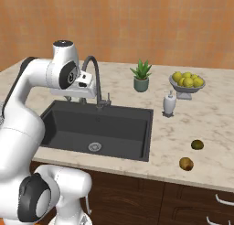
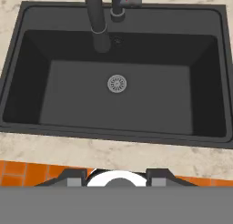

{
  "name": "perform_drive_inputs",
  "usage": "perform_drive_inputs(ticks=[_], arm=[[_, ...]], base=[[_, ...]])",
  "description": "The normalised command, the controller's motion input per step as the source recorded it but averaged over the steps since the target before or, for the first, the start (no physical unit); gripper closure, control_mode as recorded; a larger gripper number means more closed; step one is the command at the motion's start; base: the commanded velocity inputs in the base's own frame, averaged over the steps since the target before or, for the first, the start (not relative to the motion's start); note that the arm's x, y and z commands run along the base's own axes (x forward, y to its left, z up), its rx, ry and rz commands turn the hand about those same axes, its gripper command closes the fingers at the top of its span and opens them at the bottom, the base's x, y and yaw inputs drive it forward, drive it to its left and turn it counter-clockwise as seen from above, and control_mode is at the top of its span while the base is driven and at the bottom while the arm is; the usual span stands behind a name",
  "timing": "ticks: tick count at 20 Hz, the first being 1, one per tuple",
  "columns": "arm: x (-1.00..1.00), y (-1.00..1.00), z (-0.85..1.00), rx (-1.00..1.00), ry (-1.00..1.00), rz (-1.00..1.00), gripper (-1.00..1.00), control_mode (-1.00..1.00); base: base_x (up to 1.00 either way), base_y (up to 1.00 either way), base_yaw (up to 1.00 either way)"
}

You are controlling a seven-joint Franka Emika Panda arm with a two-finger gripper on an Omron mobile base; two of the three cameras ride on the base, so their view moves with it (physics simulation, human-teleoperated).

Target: Put the colander in the sink, put the mango, pear in the colander, and turn on the sink faucet and pour water over the colander.

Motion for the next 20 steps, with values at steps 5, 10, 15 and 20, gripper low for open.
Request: perform_drive_inputs(ticks=[5, 10, 15, 20], arm=[[-0.4, 0.13, -0.09, 0.01, 0.0, 0.0, -1.0, -1.0], [-0.89, 0.86, -0.23, -0.03, -0.01, 0.05, -1.0, -1.0], [-0.31, 0.98, -0.05, -0.11, -0.01, 0.05, -1.0, -1.0], [0.0, 0.9, -0.02, -0.08, 0.0, 0.02, -1.0, -1.0]], base=[[0.0, 0.0, 0.0], [0.0, 0.0, 0.0], [0.0, 0.0, 0.0], [0.0, 0.0, 0.0]])
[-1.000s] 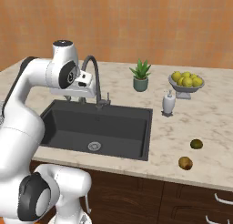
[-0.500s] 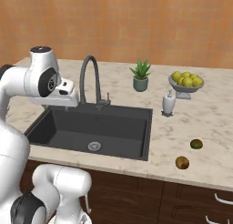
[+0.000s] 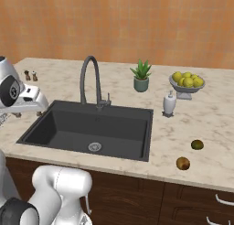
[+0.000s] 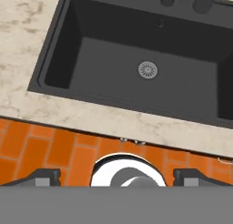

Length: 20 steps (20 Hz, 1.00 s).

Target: Put the colander in the sink, put the mango, pear in the colander, and turn on the sink faucet and pour water over the colander.

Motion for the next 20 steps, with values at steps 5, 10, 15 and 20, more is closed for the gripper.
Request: perform_drive_inputs(ticks=[5, 10, 15, 20], arm=[[0.03, 0.71, -0.06, 0.0, 0.0, 0.02, -1.0, -1.0], [0.03, 0.67, -0.09, 0.03, 0.01, 0.02, -1.0, -1.0], [0.0, 0.54, -0.07, 0.11, 0.06, 0.04, -1.0, -1.0], [0.0, 0.35, -0.14, 0.2, 0.06, 0.05, -1.0, -1.0]], base=[[0.0, 0.0, 0.0], [0.0, 0.0, 0.0], [0.0, 0.0, 0.0], [0.0, 0.0, 0.0]])
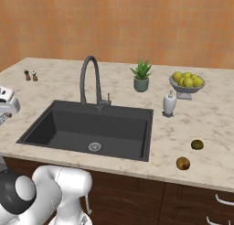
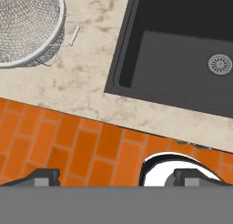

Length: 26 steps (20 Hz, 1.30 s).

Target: Put the colander in the sink, put the mango, pear in the colander, and turn on the sink faucet and pour water over the colander.

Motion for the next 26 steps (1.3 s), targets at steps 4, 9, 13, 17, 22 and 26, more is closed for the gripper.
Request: perform_drive_inputs(ticks=[4, 9, 13, 17, 22, 26], arm=[[0.01, 0.43, -0.27, 0.14, 0.03, 0.01, -1.0, -1.0], [0.09, 0.51, -0.19, 0.03, 0.1, 0.02, -1.0, -1.0], [0.19, 0.55, -0.11, 0.01, 0.11, 0.0, -1.0, -1.0], [0.22, 0.48, -0.01, 0.0, 0.09, 0.0, -1.0, -1.0], [0.23, 0.34, -0.08, 0.0, 0.04, 0.0, -1.0, -1.0], [0.17, 0.27, -0.24, 0.0, 0.0, -0.07, -1.0, -1.0]], base=[[0.0, 0.0, 0.0], [0.0, 0.0, 0.0], [0.0, 0.0, 0.0], [0.0, 0.0, 0.0], [0.0, 0.0, 0.0], [0.0, 0.0, 0.0]])
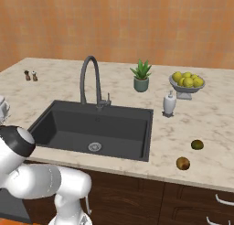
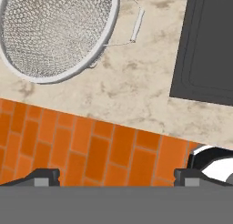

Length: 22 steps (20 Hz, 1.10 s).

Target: Put the colander in the sink, put the mango, pear in the colander, and turn on the sink faucet and pour water over the colander.

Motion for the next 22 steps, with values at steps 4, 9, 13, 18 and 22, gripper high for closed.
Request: perform_drive_inputs(ticks=[4, 9, 13, 18, 22], arm=[[0.19, 0.19, -0.23, 0.0, 0.0, -0.09, -1.0, -1.0], [0.17, 0.18, -0.21, 0.0, 0.0, -0.08, -1.0, -1.0], [0.23, 0.2, -0.17, 0.0, 0.0, -0.08, -1.0, -1.0], [0.25, 0.17, -0.13, 0.0, 0.0, -0.07, -1.0, -1.0], [0.19, 0.19, -0.15, 0.0, 0.0, -0.08, -1.0, -1.0]], base=[[0.0, 0.0, 0.0], [0.0, 0.0, 0.0], [0.0, 0.0, 0.0], [0.0, 0.0, 0.0], [0.0, 0.0, 0.0]])
